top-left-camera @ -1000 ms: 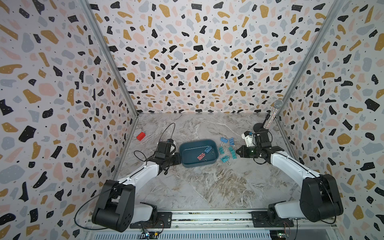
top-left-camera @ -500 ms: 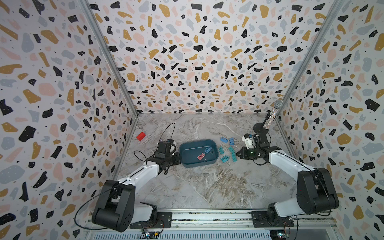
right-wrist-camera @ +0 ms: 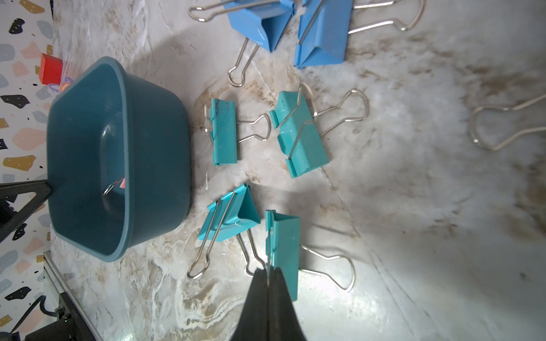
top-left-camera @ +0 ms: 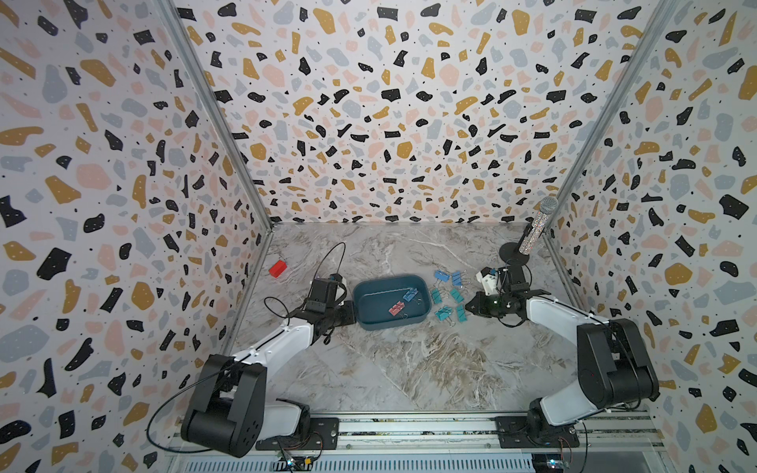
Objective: Take out the binder clips from the storage box
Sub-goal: Place the binder clip at the center of the board.
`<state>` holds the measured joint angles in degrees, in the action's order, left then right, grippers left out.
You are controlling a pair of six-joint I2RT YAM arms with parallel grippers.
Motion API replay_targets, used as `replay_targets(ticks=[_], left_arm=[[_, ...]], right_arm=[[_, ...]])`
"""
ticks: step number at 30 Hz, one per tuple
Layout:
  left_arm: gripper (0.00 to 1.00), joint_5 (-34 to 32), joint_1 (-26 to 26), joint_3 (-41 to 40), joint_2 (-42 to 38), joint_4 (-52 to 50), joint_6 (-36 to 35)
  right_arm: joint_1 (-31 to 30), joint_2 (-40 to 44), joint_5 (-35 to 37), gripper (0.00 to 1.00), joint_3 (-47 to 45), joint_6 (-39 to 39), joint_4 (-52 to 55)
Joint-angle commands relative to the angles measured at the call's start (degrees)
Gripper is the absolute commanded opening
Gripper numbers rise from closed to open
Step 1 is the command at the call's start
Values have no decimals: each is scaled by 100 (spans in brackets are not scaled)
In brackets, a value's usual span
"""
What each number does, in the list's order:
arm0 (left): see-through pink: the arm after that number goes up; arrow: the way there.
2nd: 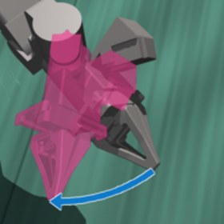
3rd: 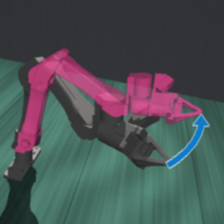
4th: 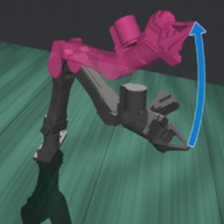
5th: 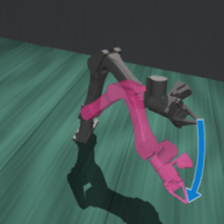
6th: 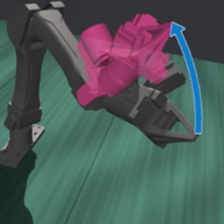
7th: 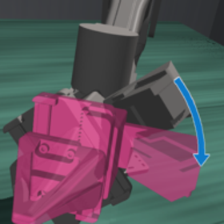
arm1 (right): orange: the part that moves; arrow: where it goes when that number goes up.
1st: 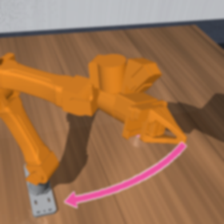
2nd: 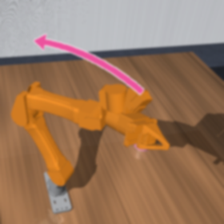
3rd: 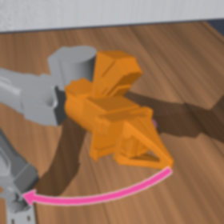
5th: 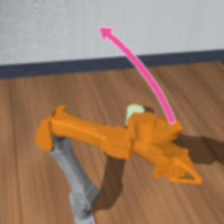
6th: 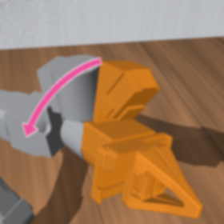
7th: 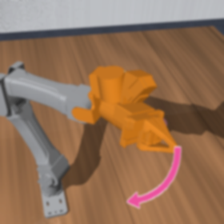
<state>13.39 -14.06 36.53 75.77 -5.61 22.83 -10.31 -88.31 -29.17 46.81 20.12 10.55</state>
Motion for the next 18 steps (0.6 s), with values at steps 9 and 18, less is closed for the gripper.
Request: replay_targets(ticks=[9, 18], left_arm=[[21, -82, -22, 51, 34, -30, -112], [21, -82, -26, 47, 30, -37, -117]], right_arm=[[88, -155, -116, 4, -27, 18, -110], [120, -215, -124, 18, -36, 1, -86]])
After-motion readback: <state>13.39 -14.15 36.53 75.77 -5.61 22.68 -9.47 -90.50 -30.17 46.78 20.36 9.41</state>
